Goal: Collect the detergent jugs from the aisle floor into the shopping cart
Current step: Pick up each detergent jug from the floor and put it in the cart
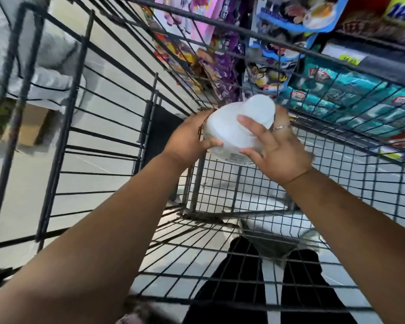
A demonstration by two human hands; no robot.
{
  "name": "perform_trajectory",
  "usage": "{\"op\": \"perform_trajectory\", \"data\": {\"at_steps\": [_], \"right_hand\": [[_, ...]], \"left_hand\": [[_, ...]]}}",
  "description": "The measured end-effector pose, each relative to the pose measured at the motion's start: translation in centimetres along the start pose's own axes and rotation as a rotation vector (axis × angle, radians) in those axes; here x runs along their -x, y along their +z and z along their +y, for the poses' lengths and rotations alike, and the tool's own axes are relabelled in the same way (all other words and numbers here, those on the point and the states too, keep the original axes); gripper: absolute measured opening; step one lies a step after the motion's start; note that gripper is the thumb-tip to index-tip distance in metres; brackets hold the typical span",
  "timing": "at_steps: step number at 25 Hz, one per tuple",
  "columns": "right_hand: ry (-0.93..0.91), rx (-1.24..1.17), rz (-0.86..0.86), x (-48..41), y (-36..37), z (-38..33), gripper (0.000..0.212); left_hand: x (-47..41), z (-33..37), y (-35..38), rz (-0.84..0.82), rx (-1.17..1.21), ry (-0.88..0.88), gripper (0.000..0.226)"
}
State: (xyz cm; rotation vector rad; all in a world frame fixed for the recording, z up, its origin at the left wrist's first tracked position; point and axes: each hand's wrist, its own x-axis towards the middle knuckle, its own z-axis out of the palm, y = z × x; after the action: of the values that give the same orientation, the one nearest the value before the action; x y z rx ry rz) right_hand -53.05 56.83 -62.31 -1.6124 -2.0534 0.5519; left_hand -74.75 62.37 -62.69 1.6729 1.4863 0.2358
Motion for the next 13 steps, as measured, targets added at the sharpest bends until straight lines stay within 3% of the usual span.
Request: {"op": "perform_trajectory", "data": {"at_steps": [4,6,13], "right_hand": [[-0.106,0.046,-0.226,2.8,0.1,-1.5,0.091],[-0.083,0.004,-0.238,4.0,-0.7,-2.5,0.092],[0.338,-0.142,-0.154,7.5,-7.2,-4.5,0.105]], "left_hand": [[2.1,-0.1,-0.6,-0.043,-0.220,-0.029,0.084],[3.3,-0.5,-1.0,-0.054,-0.266,-0.069,0.084],[8.8,5.3,-2.4,0.027,-0.039,-0.019,0.085]]}}
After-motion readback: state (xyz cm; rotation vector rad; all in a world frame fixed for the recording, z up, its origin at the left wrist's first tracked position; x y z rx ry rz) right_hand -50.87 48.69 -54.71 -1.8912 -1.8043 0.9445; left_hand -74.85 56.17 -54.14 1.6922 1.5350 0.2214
